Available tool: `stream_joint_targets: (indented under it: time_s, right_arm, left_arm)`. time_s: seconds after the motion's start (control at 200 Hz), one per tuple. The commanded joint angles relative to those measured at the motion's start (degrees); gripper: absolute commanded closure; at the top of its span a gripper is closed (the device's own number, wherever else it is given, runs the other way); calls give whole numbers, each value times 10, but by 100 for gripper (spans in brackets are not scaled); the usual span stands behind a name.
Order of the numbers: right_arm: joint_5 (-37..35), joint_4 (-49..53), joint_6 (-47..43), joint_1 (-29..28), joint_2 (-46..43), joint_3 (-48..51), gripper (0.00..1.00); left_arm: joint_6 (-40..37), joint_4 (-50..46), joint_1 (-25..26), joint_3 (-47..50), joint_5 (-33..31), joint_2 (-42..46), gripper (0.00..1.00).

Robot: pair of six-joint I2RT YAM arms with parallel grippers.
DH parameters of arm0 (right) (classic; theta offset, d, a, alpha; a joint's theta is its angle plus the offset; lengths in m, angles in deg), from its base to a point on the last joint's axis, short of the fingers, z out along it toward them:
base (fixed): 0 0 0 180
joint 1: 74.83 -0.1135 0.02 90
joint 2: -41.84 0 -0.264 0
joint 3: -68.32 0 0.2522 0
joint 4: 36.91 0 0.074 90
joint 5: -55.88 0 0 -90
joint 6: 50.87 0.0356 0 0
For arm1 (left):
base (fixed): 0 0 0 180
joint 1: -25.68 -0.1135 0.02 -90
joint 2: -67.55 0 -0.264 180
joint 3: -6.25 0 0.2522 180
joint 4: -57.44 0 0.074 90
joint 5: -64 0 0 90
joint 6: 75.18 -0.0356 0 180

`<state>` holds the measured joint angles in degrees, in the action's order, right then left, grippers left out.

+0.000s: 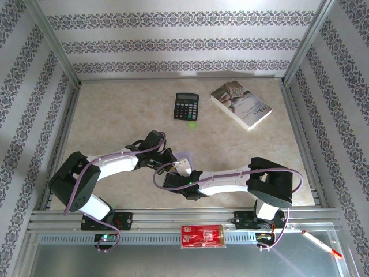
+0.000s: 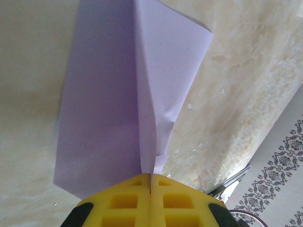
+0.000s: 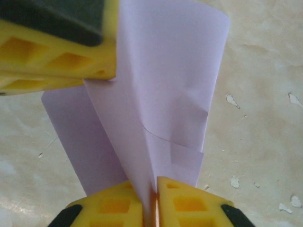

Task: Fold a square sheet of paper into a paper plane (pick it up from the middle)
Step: Perform the fourth fold on the wing at the bottom-center of the table.

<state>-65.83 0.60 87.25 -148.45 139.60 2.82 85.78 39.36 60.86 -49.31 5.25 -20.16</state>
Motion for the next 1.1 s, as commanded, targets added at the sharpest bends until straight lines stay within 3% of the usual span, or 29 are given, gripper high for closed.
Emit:
stream_joint_targets:
  time_s: [0.0, 0.095, 0.325, 0.45, 0.719, 1.094]
  right_arm:
    - [-8, -12, -2, 6, -21, 17, 91]
    - [11, -55, -21, 9, -42, 44, 93]
    - [99, -181, -42, 35, -106, 137, 93]
    - [137, -240, -48, 42, -133, 181, 89]
    - [236, -351, -10, 92, -154, 265, 87]
    - [288, -464, 57, 131, -164, 358, 84]
  left_arm:
    - [-3, -19, -3, -8, -3, -2, 100]
    - [-18, -24, -3, -11, -10, 9, 100]
    - [-51, -28, -18, 5, -32, 69, 74]
    - [-73, -29, -23, 13, -34, 109, 68]
    - [-68, 20, -6, 32, 8, 105, 78]
    - [-65, 122, 44, 0, 44, -28, 86]
